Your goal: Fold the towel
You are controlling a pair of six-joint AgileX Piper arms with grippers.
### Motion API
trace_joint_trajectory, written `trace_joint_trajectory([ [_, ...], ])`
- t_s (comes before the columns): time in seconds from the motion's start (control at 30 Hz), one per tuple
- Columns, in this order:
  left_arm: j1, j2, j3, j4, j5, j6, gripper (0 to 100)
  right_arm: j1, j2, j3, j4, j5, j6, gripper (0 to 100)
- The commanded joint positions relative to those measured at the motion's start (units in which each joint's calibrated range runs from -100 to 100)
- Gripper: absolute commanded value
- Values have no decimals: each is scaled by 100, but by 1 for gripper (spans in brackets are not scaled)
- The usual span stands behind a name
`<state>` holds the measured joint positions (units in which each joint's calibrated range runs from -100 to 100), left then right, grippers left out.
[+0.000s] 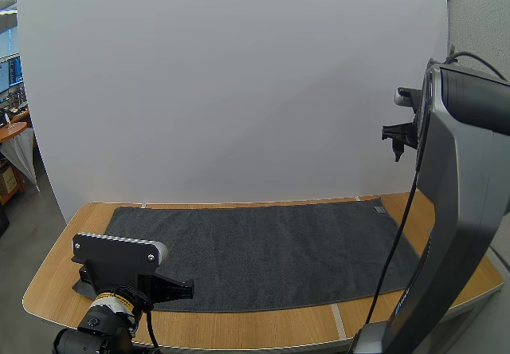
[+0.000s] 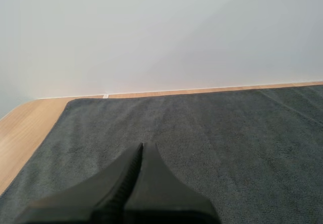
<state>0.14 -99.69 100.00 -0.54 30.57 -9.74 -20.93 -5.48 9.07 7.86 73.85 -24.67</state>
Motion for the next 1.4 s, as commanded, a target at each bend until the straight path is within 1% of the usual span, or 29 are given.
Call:
trace_joint_trajectory([
  [0.0, -3, -31, 0, -93, -125, -16, 0, -48, 267, -47, 25, -389, -62, 100],
  [0.1, -3, -31, 0, -93, -125, -16, 0, -88, 531, -47, 4, -980, -115, 100],
  [0.17, -3, -31, 0, -93, -125, -16, 0, -88, 762, -82, 21, -1161, -467, 100],
  [0.27, -3, -31, 0, -93, -125, -16, 0, -104, 1148, -268, 392, -979, -1044, 100],
  [0.33, -3, -31, 0, -93, -125, -16, 0, -201, 1524, -548, 1117, -700, -1422, 100],
  [0.37, -3, -31, 0, -93, -125, -16, 0, -247, 1648, -641, 1318, -577, -1539, 100],
  [0.47, -3, -31, 0, -93, -125, -16, 0, -405, 2091, -1194, 2224, 107, -2240, 100],
  [0.5, -3, -31, 0, -93, -125, -16, 0, -437, 2205, -1412, 2354, 294, -2385, 100],
  [0.57, -3, -31, 0, -93, -125, -16, 0, -476, 2457, -1807, 2418, 573, -2510, 100],
  [0.67, -3, -31, 0, -93, -125, -16, 0, -483, 2812, -2403, 2212, 679, -2660, 100],
  [0.87, -3, -31, 0, -93, -125, -16, 0, -483, 3434, -3148, 2147, 964, -2917, 100],
  [1.0, -3, -31, 0, -93, -125, -16, 0, -483, 3756, -3319, 2145, 997, -3096, 100],
  [1.37, -3, -31, 0, -93, -125, -16, 0, -451, 4157, -3329, 2701, 1000, -3886, 100],
])
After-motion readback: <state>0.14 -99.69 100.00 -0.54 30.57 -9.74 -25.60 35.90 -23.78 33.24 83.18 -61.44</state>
